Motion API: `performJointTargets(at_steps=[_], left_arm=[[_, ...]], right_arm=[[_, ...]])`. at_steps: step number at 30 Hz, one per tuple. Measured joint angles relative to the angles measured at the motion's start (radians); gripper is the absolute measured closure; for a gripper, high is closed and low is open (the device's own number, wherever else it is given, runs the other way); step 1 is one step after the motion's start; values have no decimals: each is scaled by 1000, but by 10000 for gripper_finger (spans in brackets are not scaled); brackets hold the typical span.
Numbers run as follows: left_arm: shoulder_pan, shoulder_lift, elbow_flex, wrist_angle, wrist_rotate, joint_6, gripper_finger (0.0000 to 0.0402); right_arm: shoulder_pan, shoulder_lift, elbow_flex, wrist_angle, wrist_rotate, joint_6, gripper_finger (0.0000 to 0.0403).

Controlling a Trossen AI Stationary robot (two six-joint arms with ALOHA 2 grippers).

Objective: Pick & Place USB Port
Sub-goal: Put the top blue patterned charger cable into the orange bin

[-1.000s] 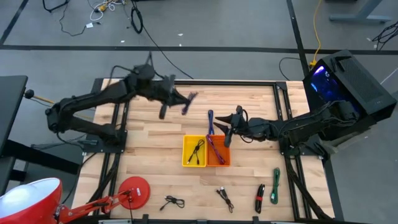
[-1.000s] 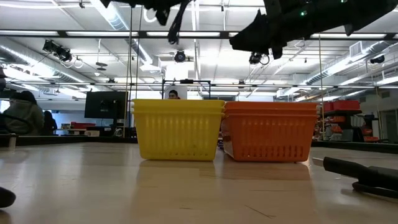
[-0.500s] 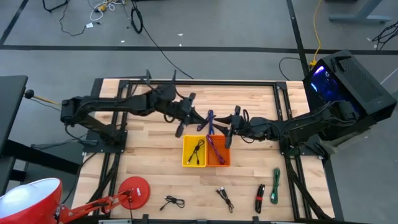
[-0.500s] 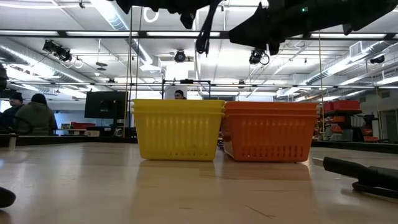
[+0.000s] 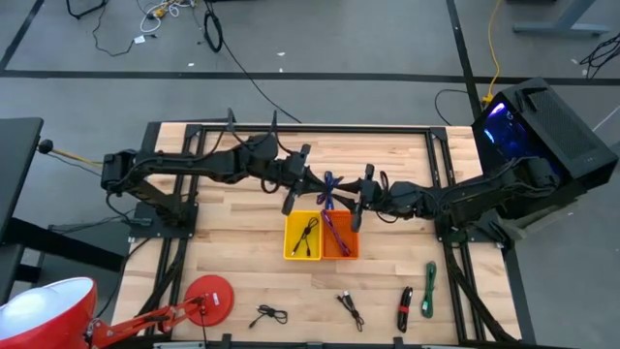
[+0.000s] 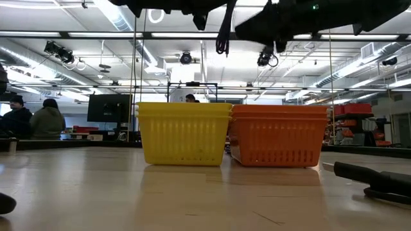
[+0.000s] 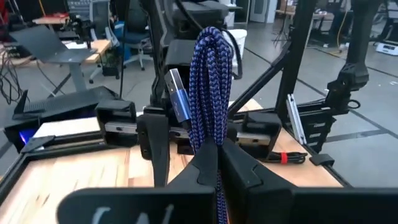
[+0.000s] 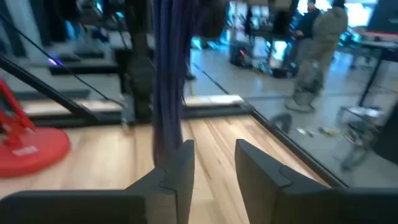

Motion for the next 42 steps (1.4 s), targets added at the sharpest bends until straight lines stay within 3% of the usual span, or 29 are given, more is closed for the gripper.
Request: performJointTargets(at_steps=[5, 27, 30, 34, 42], left_arm=[[0, 10, 0, 12, -5, 13, 397], [-40, 10, 0, 97, -14, 54, 397], [-40, 10, 0, 99, -15, 54, 397], [-40, 9, 0, 103, -14, 54, 397], [-40, 8, 1, 101, -14, 46, 383]], right_arm=[[1, 0, 0, 94, -102, -21, 286], [-26, 1, 0, 212, -181, -28, 289], [-26, 1, 0, 214, -181, -30, 312], [-26, 1, 0, 222, -190, -53, 383], [-23, 1, 0, 229, -196, -58, 399]])
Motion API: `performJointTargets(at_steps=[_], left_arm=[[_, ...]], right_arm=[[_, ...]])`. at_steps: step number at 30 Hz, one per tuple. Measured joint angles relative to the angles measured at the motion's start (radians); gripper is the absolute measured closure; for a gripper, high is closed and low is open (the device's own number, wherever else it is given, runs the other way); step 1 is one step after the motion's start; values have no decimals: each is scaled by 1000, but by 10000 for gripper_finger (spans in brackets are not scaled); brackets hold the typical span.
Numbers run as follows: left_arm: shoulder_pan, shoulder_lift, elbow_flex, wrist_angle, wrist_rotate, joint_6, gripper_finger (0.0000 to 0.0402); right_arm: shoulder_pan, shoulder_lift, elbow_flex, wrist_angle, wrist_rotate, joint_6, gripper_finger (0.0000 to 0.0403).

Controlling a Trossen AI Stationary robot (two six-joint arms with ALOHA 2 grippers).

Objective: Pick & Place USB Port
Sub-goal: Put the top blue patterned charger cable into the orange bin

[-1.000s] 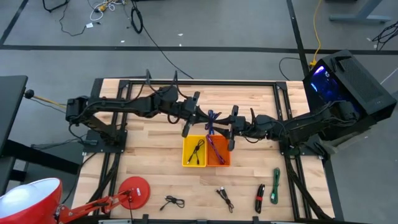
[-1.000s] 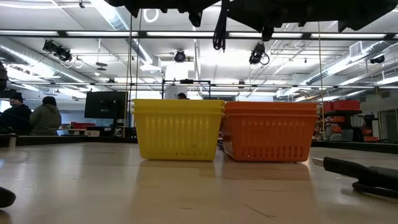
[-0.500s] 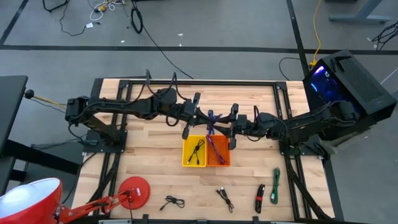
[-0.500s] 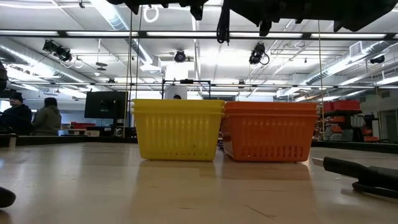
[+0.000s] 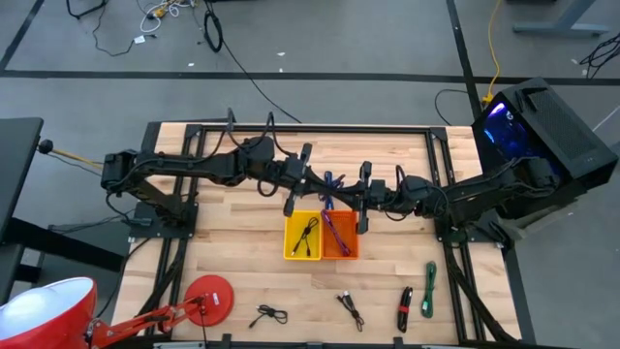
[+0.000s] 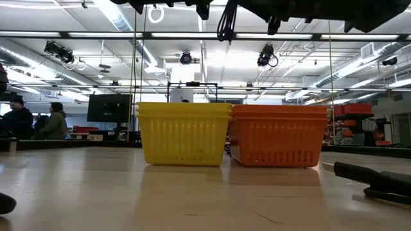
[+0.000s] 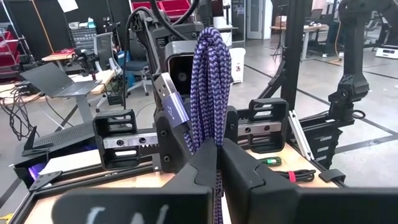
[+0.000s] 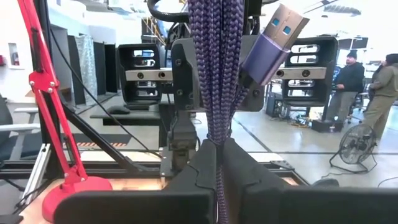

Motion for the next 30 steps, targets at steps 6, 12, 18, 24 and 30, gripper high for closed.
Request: performJointTargets(at_steps=[6, 12, 18, 24, 30], left_arm=[[8, 0, 0, -17, 1, 1, 374], [29, -23, -1, -68, 4, 21, 371], [64, -100, -1, -165, -4, 62, 370], [96, -205, -1, -327, -78, 121, 369], [118, -266, -1, -447, -175, 142, 369]], right_arm=[[19, 0, 1, -37, 33, 0, 401], [47, -3, 2, -74, 80, 6, 402], [82, -53, 2, -251, 104, 76, 403], [135, -67, 2, -398, 121, 250, 403], [200, -66, 2, -528, 124, 462, 403]])
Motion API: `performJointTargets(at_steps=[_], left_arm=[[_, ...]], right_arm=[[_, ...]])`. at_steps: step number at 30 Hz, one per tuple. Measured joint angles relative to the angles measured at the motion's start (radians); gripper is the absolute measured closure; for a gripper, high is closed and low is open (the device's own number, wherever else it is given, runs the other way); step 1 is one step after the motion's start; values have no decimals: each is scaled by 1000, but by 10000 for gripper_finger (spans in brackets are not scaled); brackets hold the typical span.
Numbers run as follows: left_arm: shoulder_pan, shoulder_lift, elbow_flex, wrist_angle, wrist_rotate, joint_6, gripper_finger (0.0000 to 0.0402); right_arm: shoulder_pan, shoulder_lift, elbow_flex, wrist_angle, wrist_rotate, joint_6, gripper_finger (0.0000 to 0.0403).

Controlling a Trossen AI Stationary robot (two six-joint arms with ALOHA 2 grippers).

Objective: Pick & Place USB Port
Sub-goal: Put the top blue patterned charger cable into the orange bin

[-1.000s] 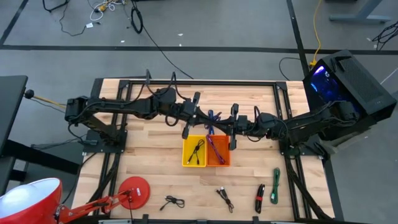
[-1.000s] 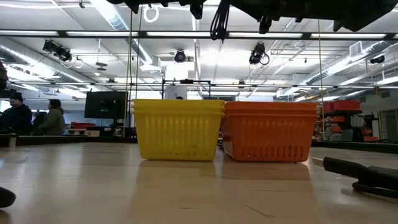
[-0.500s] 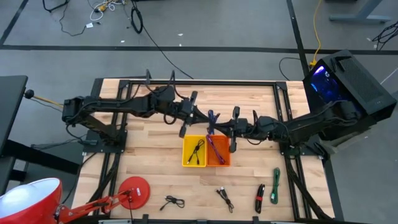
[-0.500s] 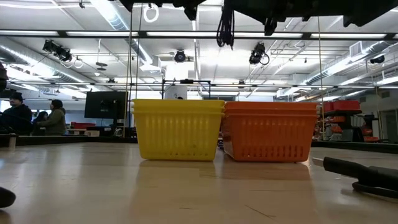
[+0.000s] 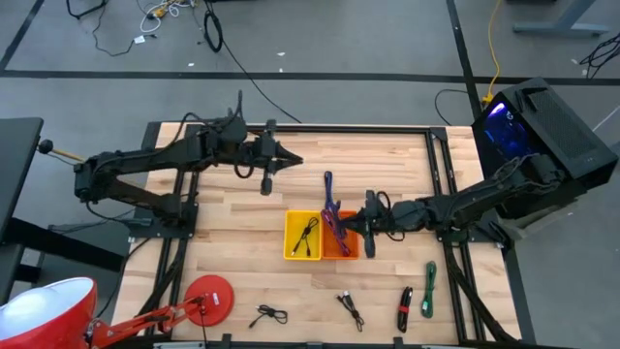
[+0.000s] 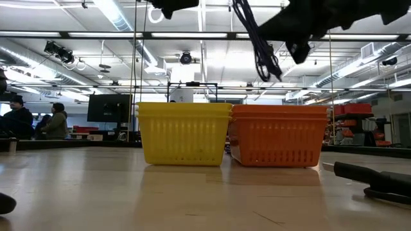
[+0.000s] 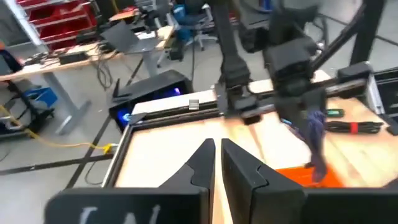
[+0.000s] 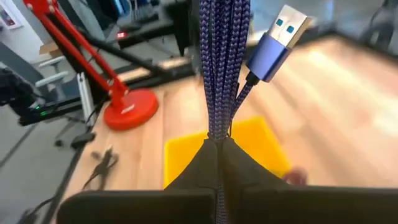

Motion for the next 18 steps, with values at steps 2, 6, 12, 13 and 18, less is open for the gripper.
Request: performJointTargets(at_steps=[2, 6, 12, 13, 18], left_arm=[[3, -15, 0, -47, 0, 0, 369], [4, -17, 0, -102, 3, 1, 369], [4, -16, 0, -164, -24, 23, 369], [5, -16, 0, -167, -25, 24, 369], [5, -16, 0, -178, -26, 37, 369]], right_arm=[[26, 0, 0, -42, 22, 65, 403], [74, 19, -1, -136, 94, 176, 403], [103, 90, -1, -148, 168, 264, 403], [102, 101, -1, -142, 165, 272, 403], [98, 155, -2, -146, 145, 332, 403]])
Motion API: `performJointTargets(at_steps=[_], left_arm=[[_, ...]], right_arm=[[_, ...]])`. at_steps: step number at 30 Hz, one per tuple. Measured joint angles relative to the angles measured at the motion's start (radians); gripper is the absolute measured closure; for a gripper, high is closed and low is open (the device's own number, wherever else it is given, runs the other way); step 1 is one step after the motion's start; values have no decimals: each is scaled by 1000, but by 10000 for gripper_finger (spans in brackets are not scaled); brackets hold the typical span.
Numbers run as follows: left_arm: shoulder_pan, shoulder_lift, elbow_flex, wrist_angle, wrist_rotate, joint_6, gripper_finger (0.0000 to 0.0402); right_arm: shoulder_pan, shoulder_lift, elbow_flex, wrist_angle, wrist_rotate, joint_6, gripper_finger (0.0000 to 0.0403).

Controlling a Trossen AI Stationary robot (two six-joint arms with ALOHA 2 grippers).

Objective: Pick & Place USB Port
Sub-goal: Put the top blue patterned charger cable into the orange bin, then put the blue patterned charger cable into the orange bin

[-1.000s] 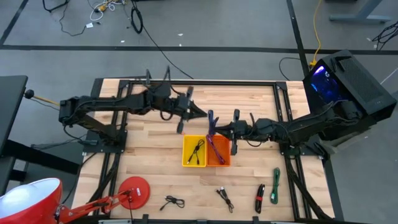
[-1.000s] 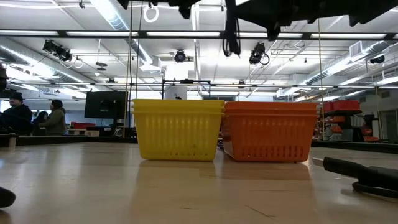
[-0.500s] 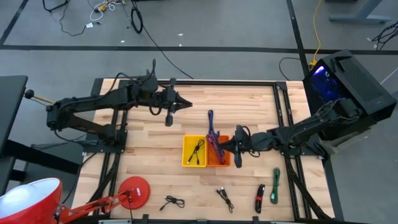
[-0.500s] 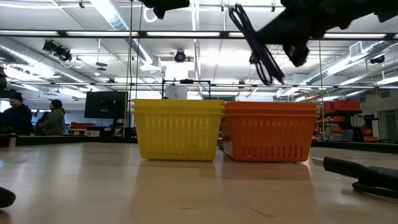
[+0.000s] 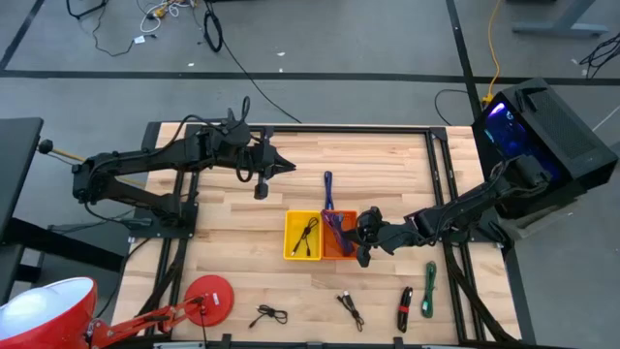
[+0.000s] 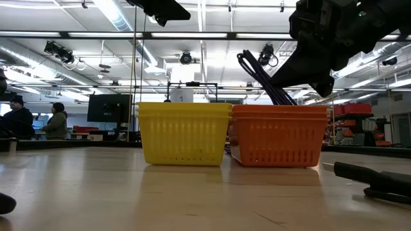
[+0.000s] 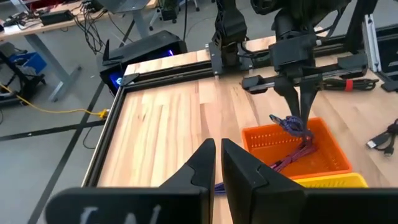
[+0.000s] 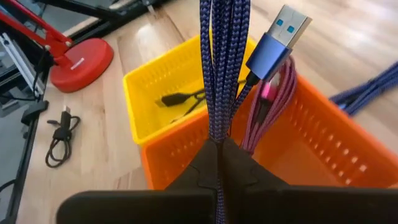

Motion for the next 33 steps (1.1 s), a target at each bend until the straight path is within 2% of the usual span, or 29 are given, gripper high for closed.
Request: performJointTargets(at_steps=[11, 21, 28, 33], left_arm=[[0, 0, 0, -20, -27, 32, 369], [5, 0, 0, -53, -72, 35, 369], [5, 0, 0, -54, -72, 53, 369], [5, 0, 0, -54, -72, 53, 369]], right_arm=[[-16, 24, 0, -1, -15, 1, 393], [-27, 24, 0, -22, -14, -39, 310], [-37, 18, 0, -8, 106, -117, 250], [-94, -30, 0, 5, 138, -227, 220]])
